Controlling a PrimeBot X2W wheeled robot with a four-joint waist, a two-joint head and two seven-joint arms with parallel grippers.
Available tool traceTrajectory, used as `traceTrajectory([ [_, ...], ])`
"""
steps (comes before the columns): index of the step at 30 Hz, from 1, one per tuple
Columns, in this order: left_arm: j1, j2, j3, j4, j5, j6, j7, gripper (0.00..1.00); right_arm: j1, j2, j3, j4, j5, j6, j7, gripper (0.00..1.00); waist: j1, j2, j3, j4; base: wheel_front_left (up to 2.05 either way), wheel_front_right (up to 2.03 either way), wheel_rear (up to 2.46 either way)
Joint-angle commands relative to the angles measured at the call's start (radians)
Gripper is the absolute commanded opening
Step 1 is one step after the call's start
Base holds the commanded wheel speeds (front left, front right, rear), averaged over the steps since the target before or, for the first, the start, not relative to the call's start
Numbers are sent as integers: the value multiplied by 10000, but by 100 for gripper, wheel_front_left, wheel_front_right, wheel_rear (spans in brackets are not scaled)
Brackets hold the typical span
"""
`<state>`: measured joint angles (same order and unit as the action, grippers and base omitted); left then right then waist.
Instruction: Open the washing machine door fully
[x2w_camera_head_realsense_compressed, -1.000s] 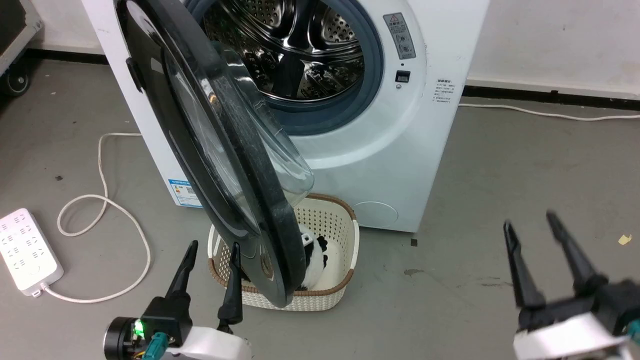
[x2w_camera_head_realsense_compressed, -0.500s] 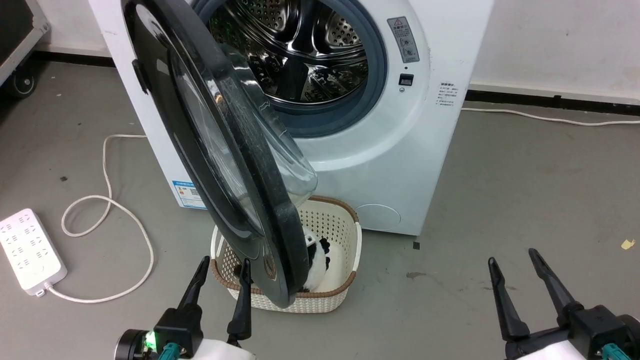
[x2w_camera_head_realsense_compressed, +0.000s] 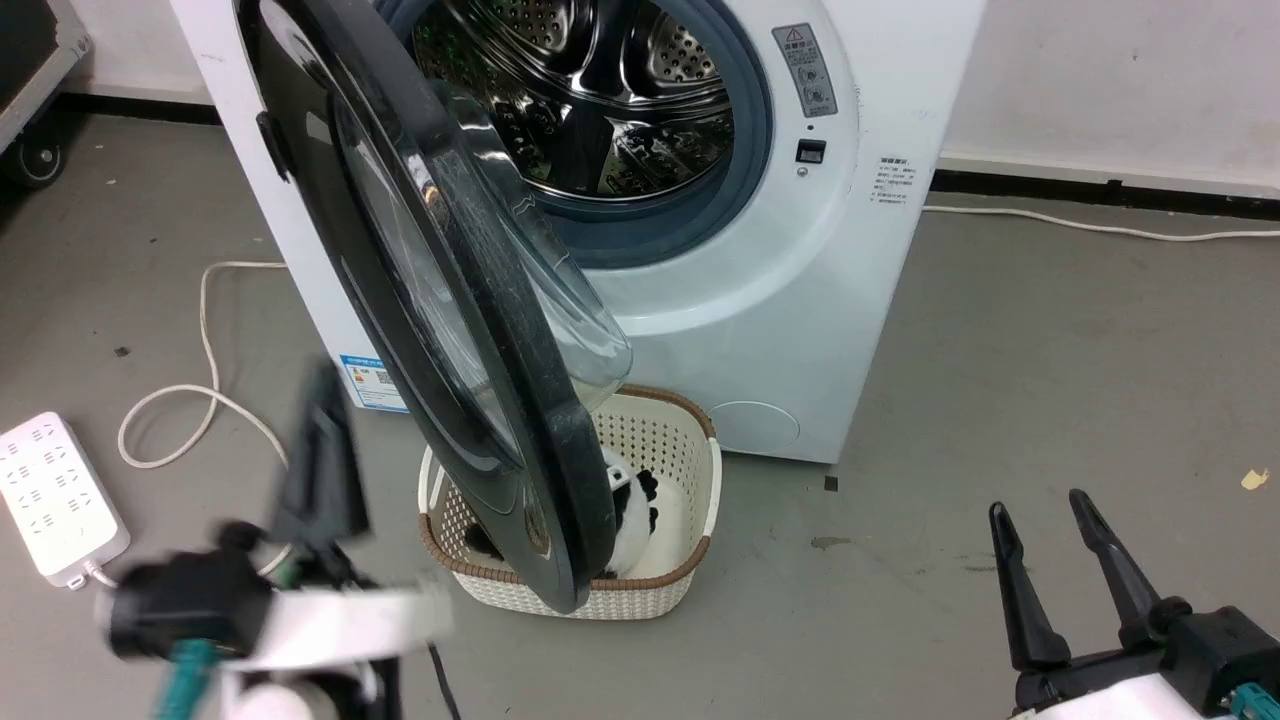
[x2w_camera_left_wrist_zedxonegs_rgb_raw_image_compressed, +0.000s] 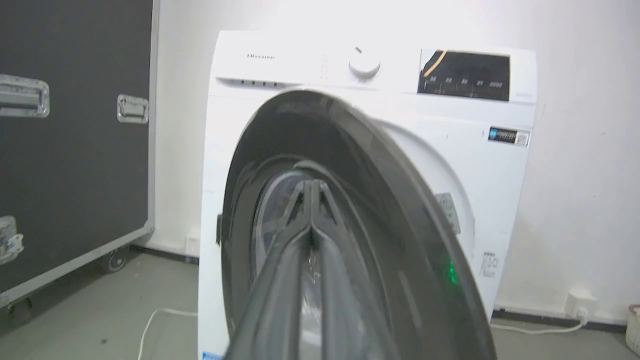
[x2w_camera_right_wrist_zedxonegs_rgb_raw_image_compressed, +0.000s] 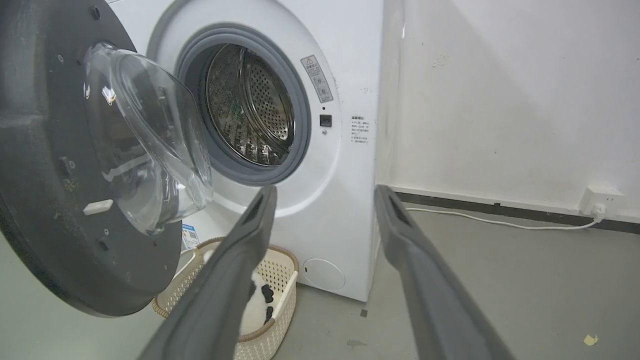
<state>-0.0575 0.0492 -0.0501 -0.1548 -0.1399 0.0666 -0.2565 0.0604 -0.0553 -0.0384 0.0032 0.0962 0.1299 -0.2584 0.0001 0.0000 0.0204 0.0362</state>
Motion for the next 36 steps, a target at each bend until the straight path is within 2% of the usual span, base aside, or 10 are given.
traceTrajectory([
  [1,-443,11,144,-661,-189,201,-53,0,-125,50,-13,-31,130,8,-33,100,-1,0,14,-26,0,0,0],
  [3,-841,11,169,-1342,-420,324,-53,0,-157,50,5,-17,157,8,-34,100,-1,0,13,-52,0,0,0],
  [8,-1617,11,-107,-2241,-442,251,-53,0,-221,50,-44,-52,391,8,-34,100,-1,0,24,-117,0,0,0],
  [14,-2111,11,-1412,-2303,-297,60,-53,0,-249,50,-65,-14,579,8,-34,100,-1,0,89,-216,0,0,0],
  [19,-1783,11,-3085,-910,-520,-111,-53,0,-295,50,-62,42,805,8,-34,100,-1,0,208,-315,0,0,0],
  [26,-1362,11,-4597,1527,-1346,166,126,0,-379,51,-63,76,935,8,-34,100,-1,0,416,-431,0,0,0],
  [30,-1453,11,-4804,2812,-1767,365,203,0,-416,51,-94,110,1005,8,-34,100,-1,0,511,-456,0,0,0],
  [36,-1857,11,-4208,4139,-2066,739,-27,0,-454,51,-17,175,1076,8,-34,100,-1,0,638,-246,0,0,0],
])
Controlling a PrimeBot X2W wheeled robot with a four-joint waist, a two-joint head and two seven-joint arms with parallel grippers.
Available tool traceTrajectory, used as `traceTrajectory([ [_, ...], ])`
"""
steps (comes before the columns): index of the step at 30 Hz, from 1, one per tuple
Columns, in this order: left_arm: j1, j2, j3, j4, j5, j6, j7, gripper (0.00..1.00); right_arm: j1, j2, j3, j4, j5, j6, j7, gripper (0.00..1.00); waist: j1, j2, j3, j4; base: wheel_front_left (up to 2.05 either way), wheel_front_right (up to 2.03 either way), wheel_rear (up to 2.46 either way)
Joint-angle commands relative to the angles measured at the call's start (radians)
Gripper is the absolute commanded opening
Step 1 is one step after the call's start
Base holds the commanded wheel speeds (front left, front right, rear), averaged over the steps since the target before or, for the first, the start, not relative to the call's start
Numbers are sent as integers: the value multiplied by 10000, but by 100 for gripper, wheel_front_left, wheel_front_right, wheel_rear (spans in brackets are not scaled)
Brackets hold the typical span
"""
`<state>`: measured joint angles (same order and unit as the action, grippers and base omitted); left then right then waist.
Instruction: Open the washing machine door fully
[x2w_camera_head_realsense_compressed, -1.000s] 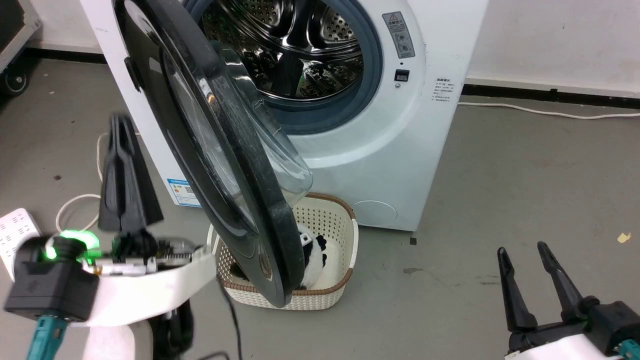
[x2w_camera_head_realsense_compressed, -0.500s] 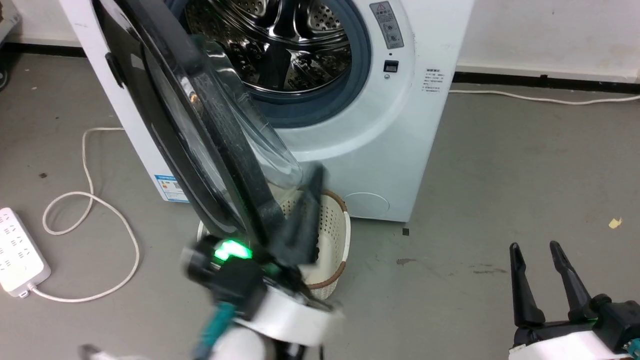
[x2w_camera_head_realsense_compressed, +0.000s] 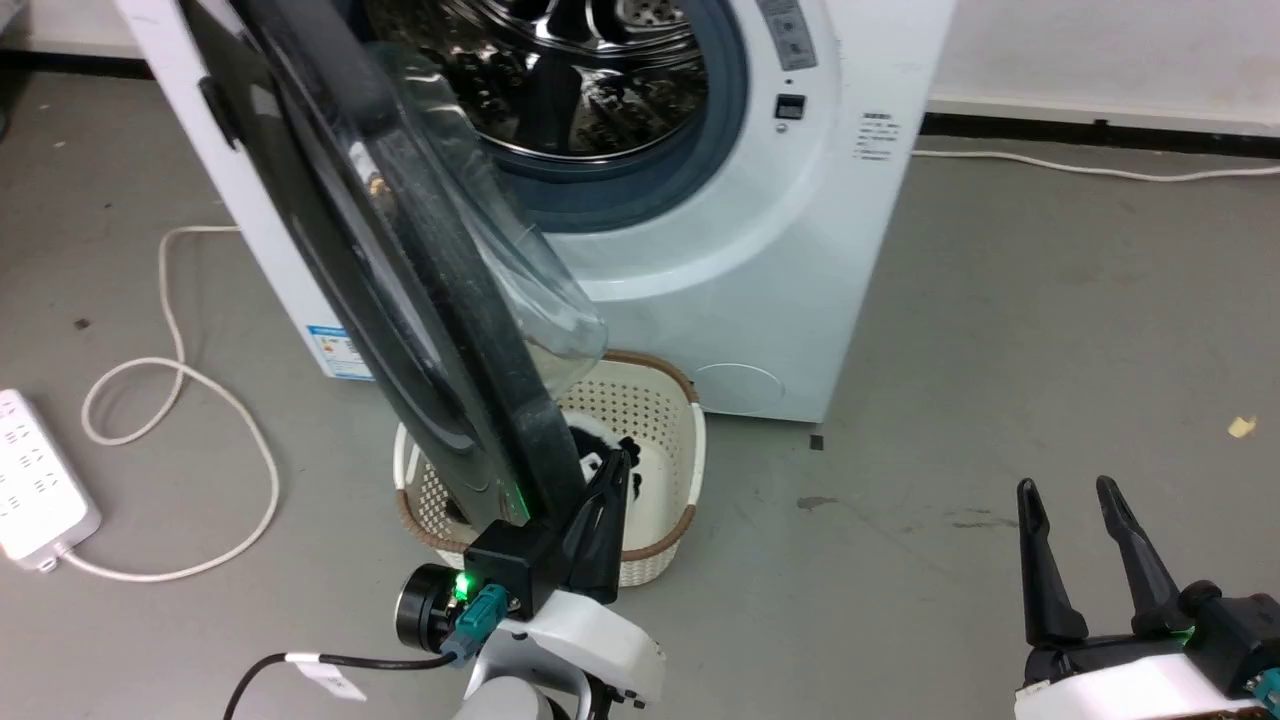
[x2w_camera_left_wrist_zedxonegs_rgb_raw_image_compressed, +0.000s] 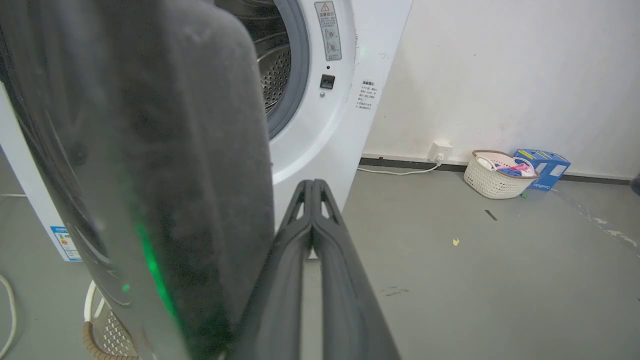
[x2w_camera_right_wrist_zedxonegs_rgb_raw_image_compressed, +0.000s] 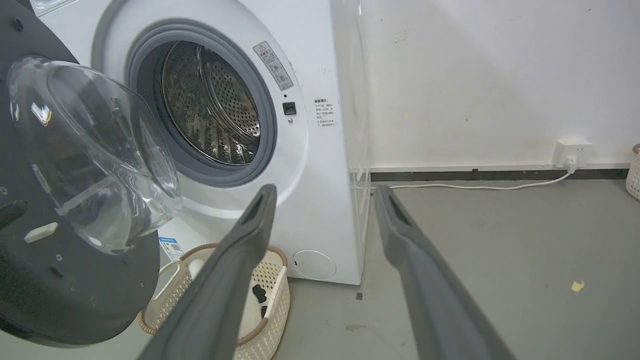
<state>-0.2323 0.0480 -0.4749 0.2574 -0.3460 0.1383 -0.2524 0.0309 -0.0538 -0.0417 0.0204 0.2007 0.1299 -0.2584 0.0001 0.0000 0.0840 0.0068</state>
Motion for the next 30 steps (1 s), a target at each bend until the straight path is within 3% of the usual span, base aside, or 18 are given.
traceTrajectory([
  [1,-120,22,104,61,22,26,-77,0,-151,35,13,11,30,8,-34,100,-1,0,-11,118,0,0,0],
  [9,334,22,467,-198,235,-73,-90,0,-22,35,30,94,-9,8,-34,100,-1,0,-272,1089,0,0,0],
  [21,1118,292,1224,-361,389,-167,-92,0,187,35,288,263,37,8,-34,100,-1,0,-622,3287,0,0,0],
  [30,967,994,2754,-583,146,-53,-93,0,-113,36,541,243,-177,8,-34,100,-1,0,29,3868,0,0,0],
])
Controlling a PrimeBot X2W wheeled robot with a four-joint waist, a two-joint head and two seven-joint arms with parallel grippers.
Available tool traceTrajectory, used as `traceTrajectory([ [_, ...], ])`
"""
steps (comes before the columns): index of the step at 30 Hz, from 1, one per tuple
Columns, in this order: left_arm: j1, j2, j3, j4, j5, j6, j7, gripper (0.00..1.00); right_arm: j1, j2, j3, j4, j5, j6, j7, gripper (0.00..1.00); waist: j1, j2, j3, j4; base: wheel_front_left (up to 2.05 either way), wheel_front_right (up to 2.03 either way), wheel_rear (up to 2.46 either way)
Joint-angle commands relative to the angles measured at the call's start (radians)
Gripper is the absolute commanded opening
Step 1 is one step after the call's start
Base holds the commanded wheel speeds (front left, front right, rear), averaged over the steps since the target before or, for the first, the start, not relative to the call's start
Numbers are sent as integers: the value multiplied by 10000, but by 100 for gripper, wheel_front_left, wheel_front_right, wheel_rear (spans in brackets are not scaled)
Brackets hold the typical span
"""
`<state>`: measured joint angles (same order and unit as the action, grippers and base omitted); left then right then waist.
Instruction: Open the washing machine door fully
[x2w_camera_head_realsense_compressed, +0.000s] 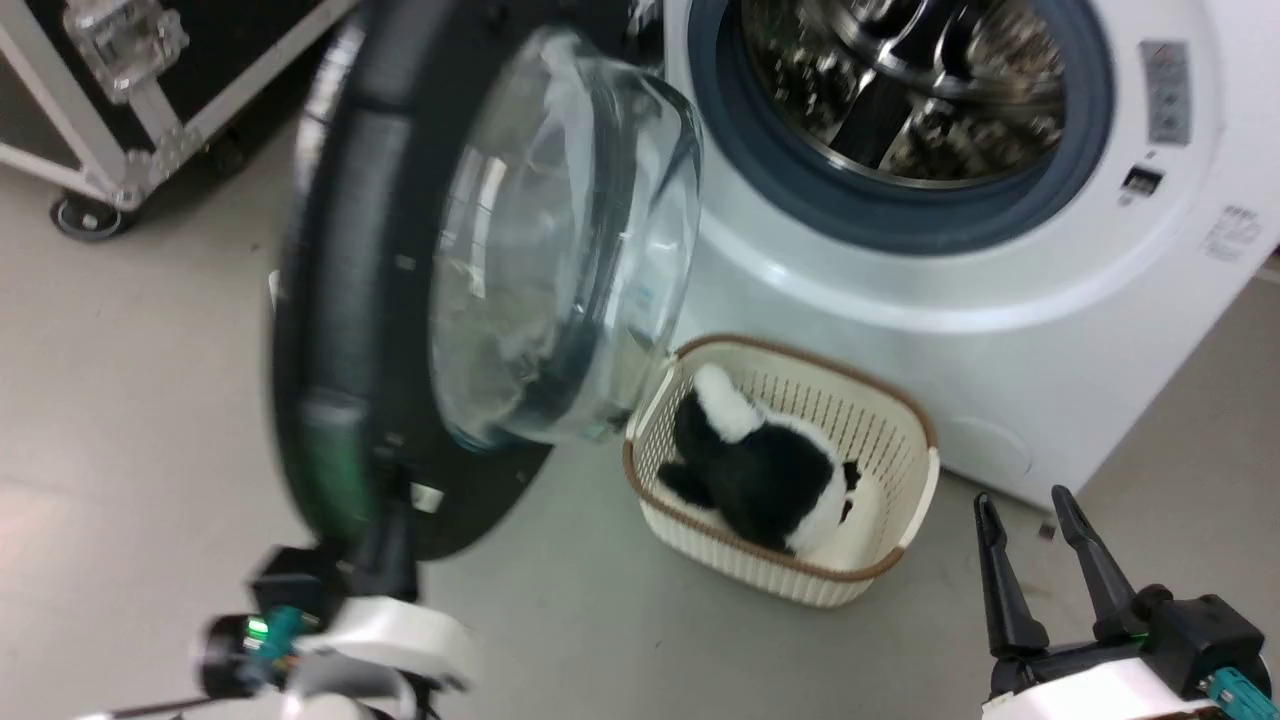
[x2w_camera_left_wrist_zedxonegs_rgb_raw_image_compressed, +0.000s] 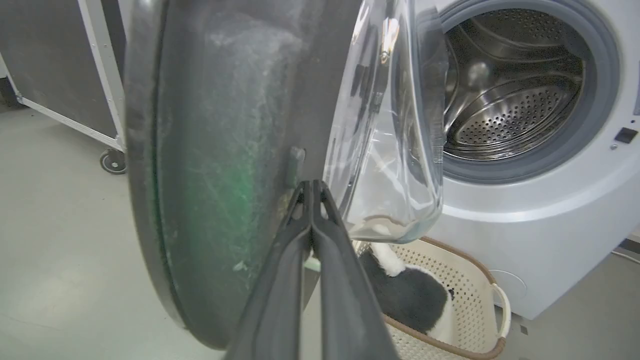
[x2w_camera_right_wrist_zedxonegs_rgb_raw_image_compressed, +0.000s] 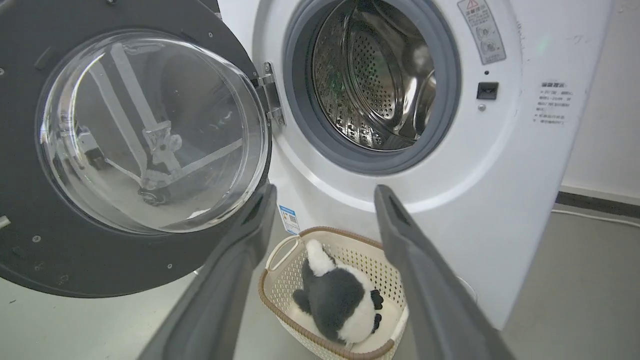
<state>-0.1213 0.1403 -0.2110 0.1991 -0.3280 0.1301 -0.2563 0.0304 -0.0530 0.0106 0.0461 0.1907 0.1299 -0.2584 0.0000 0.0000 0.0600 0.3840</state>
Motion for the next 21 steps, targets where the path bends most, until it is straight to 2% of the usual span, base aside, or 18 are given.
traceTrajectory([
  [1,-253,184,283,64,-73,8,-54,0,-148,28,63,-11,-133,8,-34,100,0,0,413,93,0,0,0],
  [10,-1537,1364,1351,864,-205,-194,-31,0,-542,28,48,-51,-761,8,-34,100,0,0,1665,-125,0,0,0],
  [18,-2941,2470,2241,2536,-730,-500,121,0,-1041,-131,-56,-124,-985,8,-34,100,0,0,2555,-438,0,0,0],
  [21,-3363,2717,2450,3109,-798,-516,78,0,-1124,-183,-133,-126,-990,8,-34,100,0,0,2701,-523,0,0,0],
])
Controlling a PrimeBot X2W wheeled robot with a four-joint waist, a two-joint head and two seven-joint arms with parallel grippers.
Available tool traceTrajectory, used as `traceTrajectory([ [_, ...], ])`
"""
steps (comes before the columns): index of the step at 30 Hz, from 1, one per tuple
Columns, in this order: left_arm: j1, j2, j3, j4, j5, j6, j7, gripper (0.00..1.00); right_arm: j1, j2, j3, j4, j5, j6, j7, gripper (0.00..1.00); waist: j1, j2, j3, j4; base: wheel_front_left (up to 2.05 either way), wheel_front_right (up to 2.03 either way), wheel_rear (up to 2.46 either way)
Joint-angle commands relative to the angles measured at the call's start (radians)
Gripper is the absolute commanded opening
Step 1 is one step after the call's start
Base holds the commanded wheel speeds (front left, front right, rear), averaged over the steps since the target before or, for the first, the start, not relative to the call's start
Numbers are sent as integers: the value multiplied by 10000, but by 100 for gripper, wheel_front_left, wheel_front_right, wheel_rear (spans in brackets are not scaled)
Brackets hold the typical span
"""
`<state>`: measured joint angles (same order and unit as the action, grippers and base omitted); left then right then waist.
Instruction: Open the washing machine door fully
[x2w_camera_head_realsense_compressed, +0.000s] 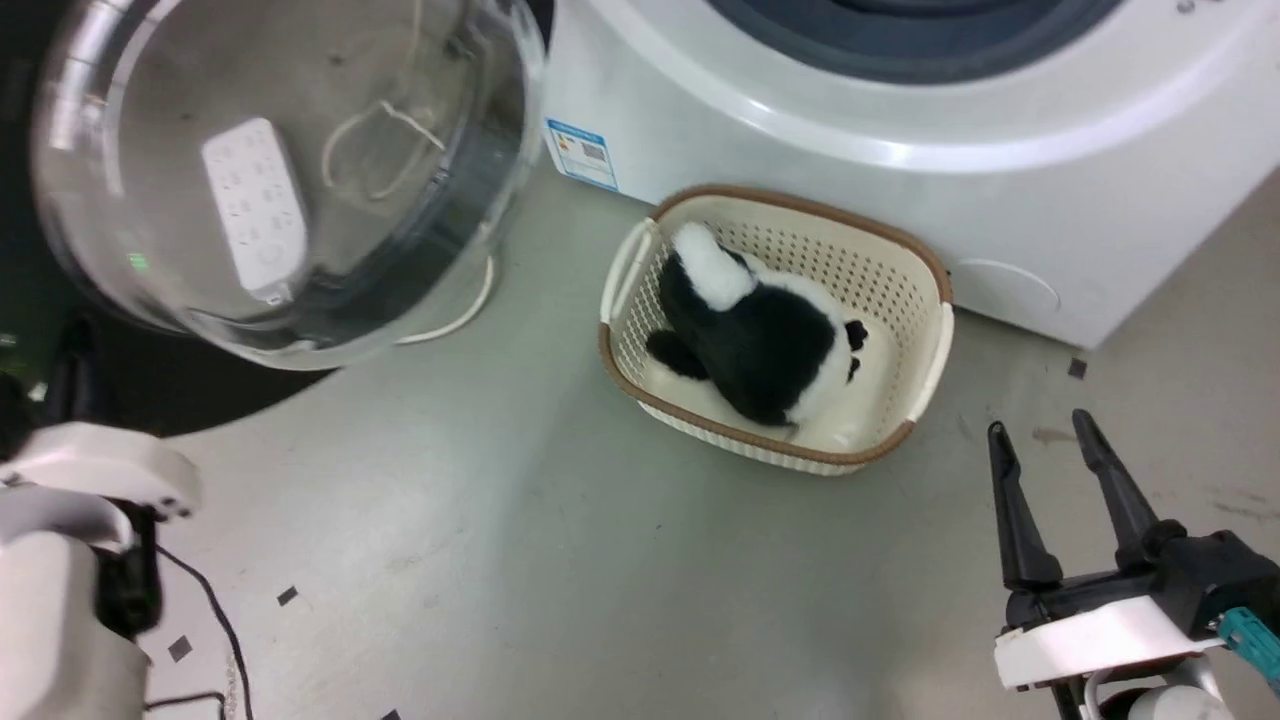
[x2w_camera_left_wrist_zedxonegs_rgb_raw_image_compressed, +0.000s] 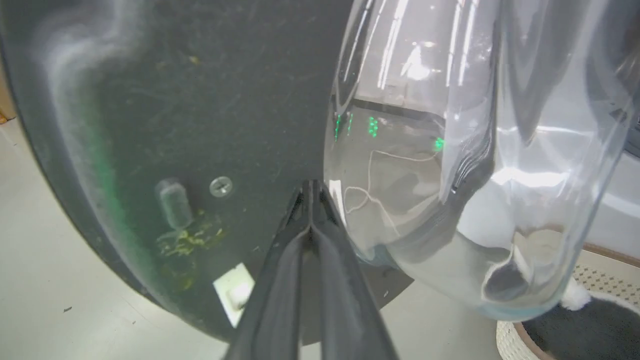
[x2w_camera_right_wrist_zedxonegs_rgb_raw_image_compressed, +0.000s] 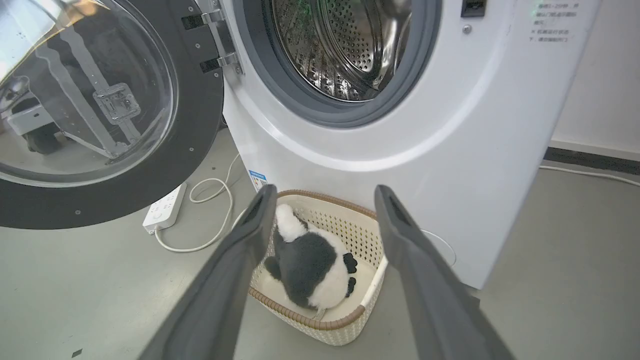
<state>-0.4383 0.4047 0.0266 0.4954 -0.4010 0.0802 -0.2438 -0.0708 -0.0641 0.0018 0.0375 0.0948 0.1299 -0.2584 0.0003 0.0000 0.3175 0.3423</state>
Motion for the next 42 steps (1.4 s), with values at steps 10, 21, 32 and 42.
traceTrajectory([
  [10,-462,183,713,512,-142,-168,-172,0,-165,-95,-217,23,-117,8,-34,100,-3,0,-137,-292,0,0,0],
  [21,1162,-1198,553,-3610,1290,-166,-178,0,244,11,-855,-371,-522,8,-34,100,-3,0,-1706,-766,0,0,0],
  [32,3123,-2706,-929,-4772,2260,-122,-179,0,951,129,-1040,-645,-599,8,-34,100,-3,0,-2799,-1713,0,0,0],
  [42,4220,-3225,-1922,-4547,3008,-271,-179,31,1537,137,-1155,-361,-164,8,-34,100,-3,0,-3146,-2336,0,0,0],
])
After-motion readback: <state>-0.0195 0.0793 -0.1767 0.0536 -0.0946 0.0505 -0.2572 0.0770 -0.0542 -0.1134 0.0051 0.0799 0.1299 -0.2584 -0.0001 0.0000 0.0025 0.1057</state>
